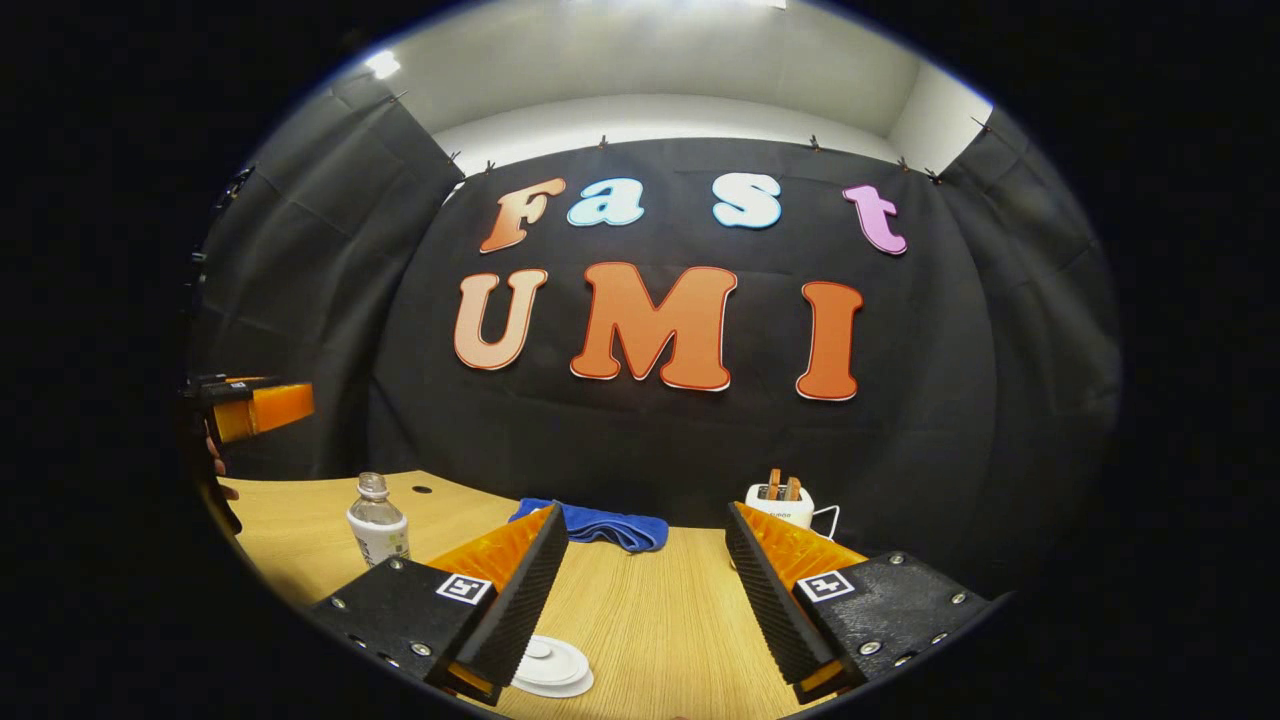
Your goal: Open the teacup lid with one hand, grasp the water bottle and pour water into the teacup with the other hand; after pouring, place the water bottle on the coaster and then close the teacup lid.
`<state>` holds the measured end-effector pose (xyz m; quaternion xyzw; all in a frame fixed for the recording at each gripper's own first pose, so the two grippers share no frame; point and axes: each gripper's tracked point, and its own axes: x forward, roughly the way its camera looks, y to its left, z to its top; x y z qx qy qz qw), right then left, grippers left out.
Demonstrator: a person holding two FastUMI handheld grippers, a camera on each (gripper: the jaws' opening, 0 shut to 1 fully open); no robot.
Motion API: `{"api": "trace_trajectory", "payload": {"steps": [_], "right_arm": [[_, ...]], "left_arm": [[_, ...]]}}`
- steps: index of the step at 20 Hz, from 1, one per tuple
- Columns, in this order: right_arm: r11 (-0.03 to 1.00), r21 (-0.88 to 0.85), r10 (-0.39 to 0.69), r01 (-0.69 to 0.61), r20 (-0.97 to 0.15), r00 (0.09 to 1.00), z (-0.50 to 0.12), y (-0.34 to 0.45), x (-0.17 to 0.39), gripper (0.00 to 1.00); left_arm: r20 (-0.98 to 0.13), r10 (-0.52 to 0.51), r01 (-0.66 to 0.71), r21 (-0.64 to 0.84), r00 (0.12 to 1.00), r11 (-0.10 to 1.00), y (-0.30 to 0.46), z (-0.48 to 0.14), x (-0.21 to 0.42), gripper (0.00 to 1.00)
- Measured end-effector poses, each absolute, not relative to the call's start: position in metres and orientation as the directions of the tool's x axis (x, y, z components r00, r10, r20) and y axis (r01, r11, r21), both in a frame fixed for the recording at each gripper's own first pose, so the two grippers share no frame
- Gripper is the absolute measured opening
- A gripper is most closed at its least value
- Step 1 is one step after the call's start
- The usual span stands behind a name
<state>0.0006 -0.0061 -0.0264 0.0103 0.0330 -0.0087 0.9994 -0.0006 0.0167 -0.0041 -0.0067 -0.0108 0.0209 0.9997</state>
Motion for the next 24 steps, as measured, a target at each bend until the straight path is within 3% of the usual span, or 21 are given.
{"api": "trace_trajectory", "payload": {"steps": [3, 14, 24], "right_arm": [[0.999, 0.036, 0.008, -0.005, -0.109, 0.994, -0.043, 0.002, 0.001, 0.94], [0.981, 0.072, 0.196, -0.182, -0.326, 0.925, -0.131, 0.064, -0.012, 0.94], [0.975, 0.053, 0.217, -0.215, -0.437, 0.873, -0.184, 0.082, -0.013, 0.88]], "left_arm": [[0.031, 0.095, -0.095, 0.024, 0.995, 0.995, 0.024, -0.013, 0.000, 0.96], [-0.018, 0.009, -0.009, 0.021, 1.000, 1.000, 0.007, -0.030, -0.003, 0.97], [-0.040, 0.015, -0.014, 0.022, 0.999, 1.000, 0.012, -0.042, -0.005, 0.96]]}}
